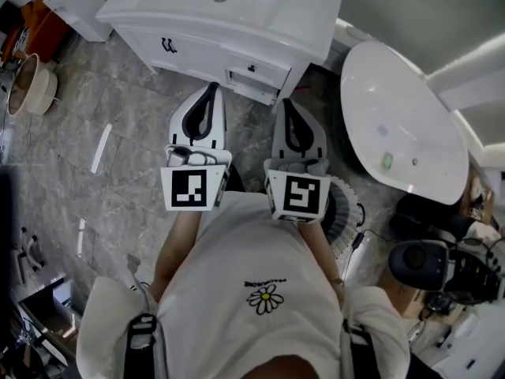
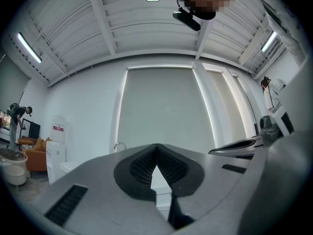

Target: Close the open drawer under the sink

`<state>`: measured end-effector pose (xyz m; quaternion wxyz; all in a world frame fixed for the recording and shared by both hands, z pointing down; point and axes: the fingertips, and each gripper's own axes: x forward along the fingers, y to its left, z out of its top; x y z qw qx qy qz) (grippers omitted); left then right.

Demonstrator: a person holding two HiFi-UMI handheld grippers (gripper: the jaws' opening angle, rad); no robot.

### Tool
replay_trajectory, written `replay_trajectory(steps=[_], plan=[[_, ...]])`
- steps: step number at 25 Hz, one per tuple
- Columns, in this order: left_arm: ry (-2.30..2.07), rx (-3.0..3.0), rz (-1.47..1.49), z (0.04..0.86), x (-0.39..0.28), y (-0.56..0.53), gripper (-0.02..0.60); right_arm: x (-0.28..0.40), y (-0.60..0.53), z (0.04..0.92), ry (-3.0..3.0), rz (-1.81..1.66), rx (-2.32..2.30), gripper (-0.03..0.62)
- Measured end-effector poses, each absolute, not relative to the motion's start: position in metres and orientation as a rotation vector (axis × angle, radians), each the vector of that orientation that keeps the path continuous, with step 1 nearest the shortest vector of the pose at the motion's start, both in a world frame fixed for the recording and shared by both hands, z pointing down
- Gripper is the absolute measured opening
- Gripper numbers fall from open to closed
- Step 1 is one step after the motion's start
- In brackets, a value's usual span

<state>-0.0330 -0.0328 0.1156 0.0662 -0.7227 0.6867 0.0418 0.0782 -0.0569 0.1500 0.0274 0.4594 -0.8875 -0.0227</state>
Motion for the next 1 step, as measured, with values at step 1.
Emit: replay_trajectory(steps=[1], plan=[[2.069, -2.181, 0.127, 0.1161, -0.0328, -0.0333, 0.020, 0.0780, -0.0573, 0.1512, -2.740, -0.067, 1.417, 0.029]])
